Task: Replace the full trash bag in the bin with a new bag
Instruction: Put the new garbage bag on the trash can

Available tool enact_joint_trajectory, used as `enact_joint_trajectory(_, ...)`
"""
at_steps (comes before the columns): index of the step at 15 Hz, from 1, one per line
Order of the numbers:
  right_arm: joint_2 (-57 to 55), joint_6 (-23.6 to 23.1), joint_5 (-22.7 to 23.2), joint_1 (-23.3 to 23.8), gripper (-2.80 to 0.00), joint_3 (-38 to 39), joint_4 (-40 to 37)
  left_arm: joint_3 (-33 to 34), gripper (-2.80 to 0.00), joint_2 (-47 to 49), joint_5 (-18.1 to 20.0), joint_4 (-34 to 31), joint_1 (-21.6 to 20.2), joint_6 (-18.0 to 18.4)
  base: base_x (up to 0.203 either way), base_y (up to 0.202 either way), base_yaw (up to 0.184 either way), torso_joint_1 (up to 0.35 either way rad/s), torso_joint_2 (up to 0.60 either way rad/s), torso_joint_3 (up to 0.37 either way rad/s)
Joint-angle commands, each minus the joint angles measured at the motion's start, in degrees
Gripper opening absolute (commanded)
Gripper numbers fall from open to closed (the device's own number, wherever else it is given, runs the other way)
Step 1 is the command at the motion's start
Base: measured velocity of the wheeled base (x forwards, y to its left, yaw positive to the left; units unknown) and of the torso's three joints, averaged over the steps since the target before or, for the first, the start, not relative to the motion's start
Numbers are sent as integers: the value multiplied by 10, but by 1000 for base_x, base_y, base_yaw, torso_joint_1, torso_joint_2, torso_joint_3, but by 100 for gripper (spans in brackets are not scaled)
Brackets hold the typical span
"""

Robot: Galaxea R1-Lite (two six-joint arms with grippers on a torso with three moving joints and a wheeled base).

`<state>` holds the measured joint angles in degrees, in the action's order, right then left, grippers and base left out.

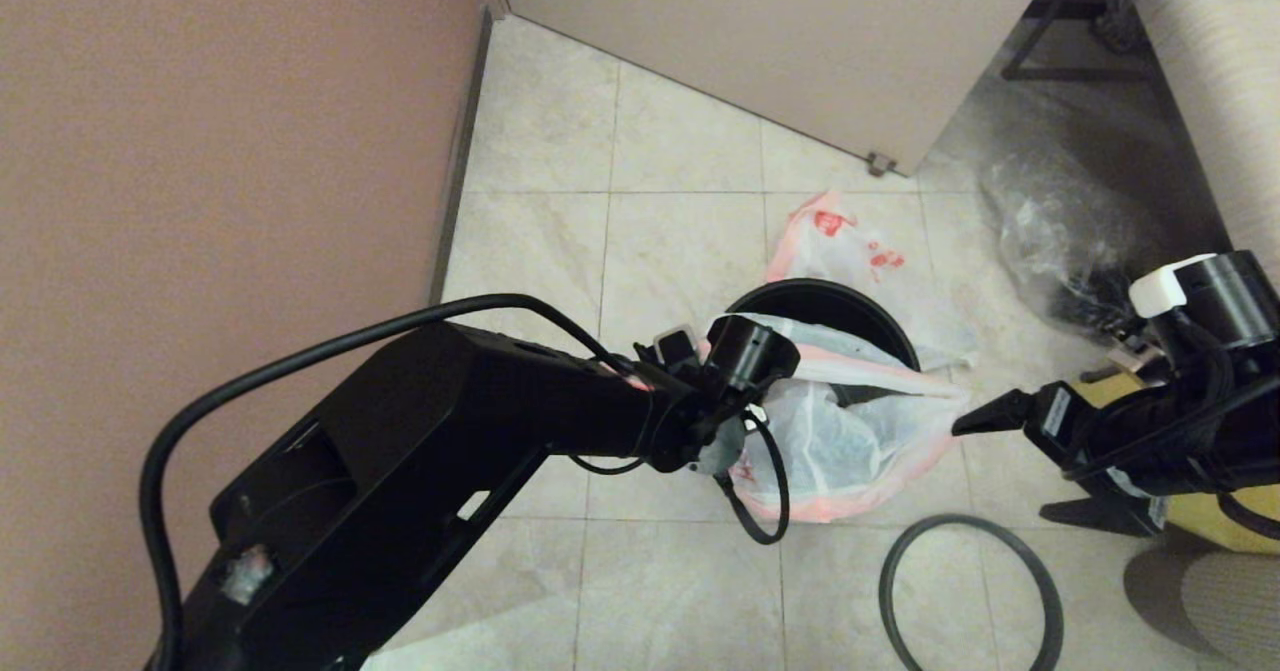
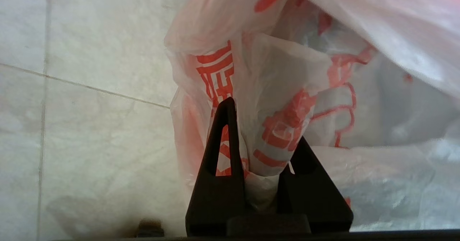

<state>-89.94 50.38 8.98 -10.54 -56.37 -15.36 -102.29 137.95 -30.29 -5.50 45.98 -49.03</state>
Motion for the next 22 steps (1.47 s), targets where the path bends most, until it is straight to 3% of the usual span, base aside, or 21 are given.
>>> enact_joint_trajectory(1, -5, -10, -10, -25, 0, -9, 18, -2, -280, -9, -4, 1, -5, -3, 0, 0, 0, 0, 0, 0)
enact_joint_trajectory(8, -65, -34, -43, -46, 0, -7, 100, -3, -280, 4, -19, 4, -5, -3, 0, 0, 0, 0, 0, 0)
enact_joint_trajectory(16, -97, -34, -71, -46, 0, -5, 111, -5, -280, 19, -18, 4, -1, -4, 0, 0, 0, 0, 0, 0)
enact_joint_trajectory(22, -161, -57, -87, -29, 0, -2, 235, -13, -280, 17, -17, 3, -12, -3, 0, 0, 0, 0, 0, 0)
